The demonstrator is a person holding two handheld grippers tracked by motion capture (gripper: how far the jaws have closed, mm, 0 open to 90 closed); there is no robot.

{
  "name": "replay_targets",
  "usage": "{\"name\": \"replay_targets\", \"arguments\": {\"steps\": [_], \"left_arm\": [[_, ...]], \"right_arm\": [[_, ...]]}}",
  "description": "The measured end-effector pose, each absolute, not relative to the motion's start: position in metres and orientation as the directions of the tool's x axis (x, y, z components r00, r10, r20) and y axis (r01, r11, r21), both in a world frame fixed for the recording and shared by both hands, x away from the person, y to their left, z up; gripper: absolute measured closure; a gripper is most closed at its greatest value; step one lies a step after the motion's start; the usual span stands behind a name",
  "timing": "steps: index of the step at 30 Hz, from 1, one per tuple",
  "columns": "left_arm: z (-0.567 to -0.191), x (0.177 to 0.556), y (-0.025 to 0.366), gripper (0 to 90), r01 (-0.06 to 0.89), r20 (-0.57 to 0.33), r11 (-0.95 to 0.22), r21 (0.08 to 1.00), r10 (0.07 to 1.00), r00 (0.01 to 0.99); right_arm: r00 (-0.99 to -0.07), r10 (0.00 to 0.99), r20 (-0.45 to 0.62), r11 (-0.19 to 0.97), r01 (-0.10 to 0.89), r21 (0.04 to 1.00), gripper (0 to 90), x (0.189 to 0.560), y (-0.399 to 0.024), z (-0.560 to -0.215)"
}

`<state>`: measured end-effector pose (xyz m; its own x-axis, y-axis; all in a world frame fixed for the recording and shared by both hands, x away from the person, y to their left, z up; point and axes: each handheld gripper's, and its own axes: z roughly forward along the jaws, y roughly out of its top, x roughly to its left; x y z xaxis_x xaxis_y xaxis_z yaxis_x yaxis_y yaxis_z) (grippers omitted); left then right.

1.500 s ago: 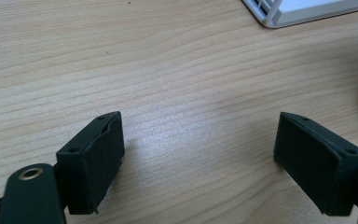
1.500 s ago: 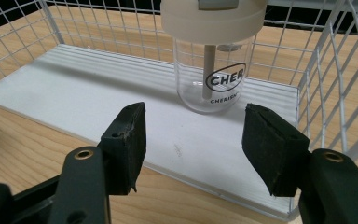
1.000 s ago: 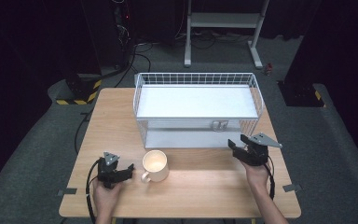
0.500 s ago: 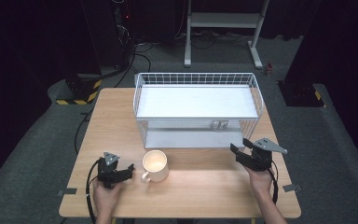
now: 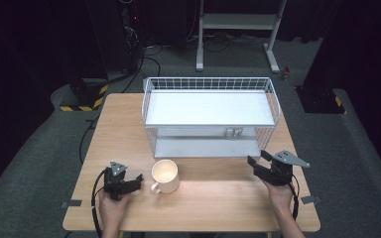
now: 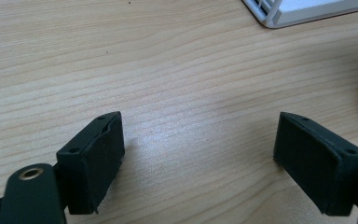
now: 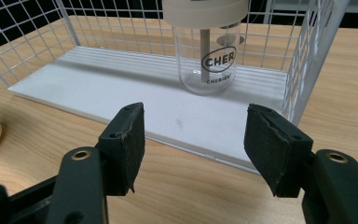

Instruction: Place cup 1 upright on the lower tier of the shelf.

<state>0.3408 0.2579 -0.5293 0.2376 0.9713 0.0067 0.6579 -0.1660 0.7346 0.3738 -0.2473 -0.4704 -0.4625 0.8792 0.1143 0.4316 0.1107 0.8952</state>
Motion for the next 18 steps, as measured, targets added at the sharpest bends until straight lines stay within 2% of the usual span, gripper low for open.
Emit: {"name": "replay_targets", "arguments": {"steps": [18], "left_arm": [[-0.529,0.341,0.258,16.2,0.658,0.006,-0.165,0.735,0.972,0.236]], "right_arm": [[-0.449,0.885,0.124,0.103,0.448,0.888,37.7,0.356,-0.262,-0.484]]}}
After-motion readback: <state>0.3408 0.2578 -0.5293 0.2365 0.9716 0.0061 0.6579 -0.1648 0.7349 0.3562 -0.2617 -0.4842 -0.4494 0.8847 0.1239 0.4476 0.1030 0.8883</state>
